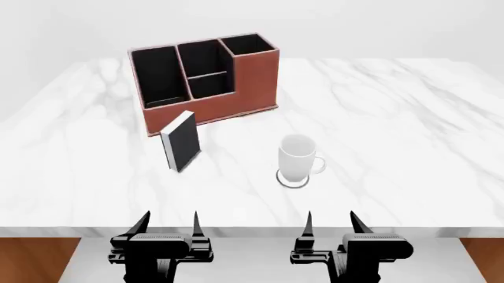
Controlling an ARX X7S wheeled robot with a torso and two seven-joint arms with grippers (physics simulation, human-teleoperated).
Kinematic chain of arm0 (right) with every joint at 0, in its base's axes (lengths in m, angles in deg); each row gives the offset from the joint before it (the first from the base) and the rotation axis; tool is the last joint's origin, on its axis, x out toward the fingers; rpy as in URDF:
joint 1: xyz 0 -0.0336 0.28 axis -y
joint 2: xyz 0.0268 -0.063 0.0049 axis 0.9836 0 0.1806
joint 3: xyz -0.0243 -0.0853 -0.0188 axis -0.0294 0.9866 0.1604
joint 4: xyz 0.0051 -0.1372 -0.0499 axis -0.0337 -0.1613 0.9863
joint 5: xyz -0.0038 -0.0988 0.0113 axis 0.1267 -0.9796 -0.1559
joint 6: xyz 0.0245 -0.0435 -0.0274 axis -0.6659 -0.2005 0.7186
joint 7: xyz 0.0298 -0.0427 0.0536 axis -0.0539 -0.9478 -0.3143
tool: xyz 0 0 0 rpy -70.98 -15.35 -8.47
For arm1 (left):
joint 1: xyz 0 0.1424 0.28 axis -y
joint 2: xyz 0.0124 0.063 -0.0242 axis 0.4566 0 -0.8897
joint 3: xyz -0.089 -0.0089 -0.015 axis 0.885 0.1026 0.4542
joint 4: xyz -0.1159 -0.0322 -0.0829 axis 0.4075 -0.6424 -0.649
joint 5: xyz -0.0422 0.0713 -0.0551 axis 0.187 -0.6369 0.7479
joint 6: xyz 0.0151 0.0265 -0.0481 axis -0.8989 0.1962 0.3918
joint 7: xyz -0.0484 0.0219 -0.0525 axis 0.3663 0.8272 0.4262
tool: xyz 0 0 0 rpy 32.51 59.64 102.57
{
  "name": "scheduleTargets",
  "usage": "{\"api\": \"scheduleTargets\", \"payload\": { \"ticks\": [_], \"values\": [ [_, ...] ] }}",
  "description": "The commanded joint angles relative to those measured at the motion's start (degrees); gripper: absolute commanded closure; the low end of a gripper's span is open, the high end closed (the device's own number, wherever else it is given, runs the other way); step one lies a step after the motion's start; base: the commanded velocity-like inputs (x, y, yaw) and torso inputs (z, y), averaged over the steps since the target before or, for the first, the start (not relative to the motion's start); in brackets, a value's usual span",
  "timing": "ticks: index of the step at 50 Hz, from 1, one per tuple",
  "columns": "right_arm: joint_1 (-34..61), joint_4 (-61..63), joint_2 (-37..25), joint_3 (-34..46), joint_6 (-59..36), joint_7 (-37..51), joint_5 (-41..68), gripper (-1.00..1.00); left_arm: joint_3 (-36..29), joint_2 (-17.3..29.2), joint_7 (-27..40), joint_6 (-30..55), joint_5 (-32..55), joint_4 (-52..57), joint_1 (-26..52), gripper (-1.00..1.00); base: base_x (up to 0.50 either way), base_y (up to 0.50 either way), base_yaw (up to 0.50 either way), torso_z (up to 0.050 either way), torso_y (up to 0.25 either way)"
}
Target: Pick up the book and place it in the front compartment of the caddy.
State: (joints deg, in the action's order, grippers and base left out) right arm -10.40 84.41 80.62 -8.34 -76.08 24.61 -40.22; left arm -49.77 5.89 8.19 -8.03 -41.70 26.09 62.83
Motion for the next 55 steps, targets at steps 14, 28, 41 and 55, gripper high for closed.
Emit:
{"api": "scheduleTargets", "payload": {
  "ticks": [14,28,41,55],
  "values": [
    [-0.04,0.31,-2.89,3.62,-0.32,3.24,3.06,-1.00,-3.51,2.90,3.29,-0.64,2.84,-1.00,0.15,-1.00,0.00,0.00,0.00,0.000,0.000],
    [13.68,31.40,-6.55,4.37,-39.53,3.34,8.77,-1.00,-2.53,9.36,3.28,50.65,5.64,39.46,16.36,-1.00,0.00,0.00,0.00,0.000,0.000],
    [13.52,28.51,-7.11,4.09,-37.82,3.18,10.27,-1.00,-2.18,9.18,3.17,45.65,6.65,36.43,13.74,-1.00,0.00,-0.22,0.00,0.000,0.000],
    [13.87,29.00,-7.46,4.30,-37.92,4.51,10.88,-1.00,-2.31,9.55,3.56,45.83,7.37,35.92,14.12,-1.00,0.00,-0.12,0.00,0.000,0.000]
  ]
}}
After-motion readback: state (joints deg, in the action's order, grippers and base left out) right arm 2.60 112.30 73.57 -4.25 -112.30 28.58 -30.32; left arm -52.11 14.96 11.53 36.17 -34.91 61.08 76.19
